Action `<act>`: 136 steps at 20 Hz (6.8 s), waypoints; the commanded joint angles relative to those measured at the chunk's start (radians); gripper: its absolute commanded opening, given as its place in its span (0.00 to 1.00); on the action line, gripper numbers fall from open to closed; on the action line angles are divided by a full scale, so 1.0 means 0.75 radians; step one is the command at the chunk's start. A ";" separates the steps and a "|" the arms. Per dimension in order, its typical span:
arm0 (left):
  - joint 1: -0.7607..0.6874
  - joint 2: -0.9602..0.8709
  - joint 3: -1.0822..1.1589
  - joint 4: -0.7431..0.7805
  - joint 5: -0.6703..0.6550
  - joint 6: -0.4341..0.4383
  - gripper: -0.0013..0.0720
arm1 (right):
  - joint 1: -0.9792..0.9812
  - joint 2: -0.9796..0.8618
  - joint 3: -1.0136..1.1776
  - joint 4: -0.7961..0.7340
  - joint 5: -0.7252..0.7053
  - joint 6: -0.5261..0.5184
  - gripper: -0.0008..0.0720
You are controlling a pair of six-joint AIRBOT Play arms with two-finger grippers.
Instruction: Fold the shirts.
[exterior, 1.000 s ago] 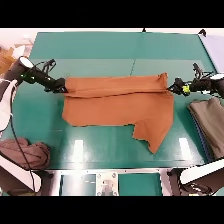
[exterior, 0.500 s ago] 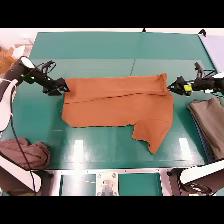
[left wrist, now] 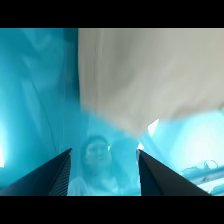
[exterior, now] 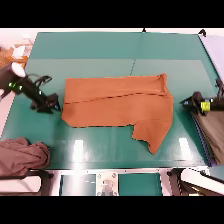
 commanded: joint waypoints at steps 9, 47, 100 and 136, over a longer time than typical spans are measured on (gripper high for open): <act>-0.168 0.777 -1.100 -0.585 0.956 -0.067 0.82 | -0.061 0.456 -0.570 0.001 -0.095 0.007 0.44; -0.537 0.774 -1.278 -0.779 1.751 -0.264 0.05 | 0.164 0.251 -0.793 0.117 -0.342 0.110 0.56; -0.300 -0.439 0.734 -0.044 0.554 -0.019 0.06 | 0.200 -0.949 0.948 0.010 0.182 -0.083 0.80; -1.022 -1.006 1.014 -0.774 0.936 0.140 0.05 | 0.660 -0.591 1.502 0.189 0.712 0.245 0.03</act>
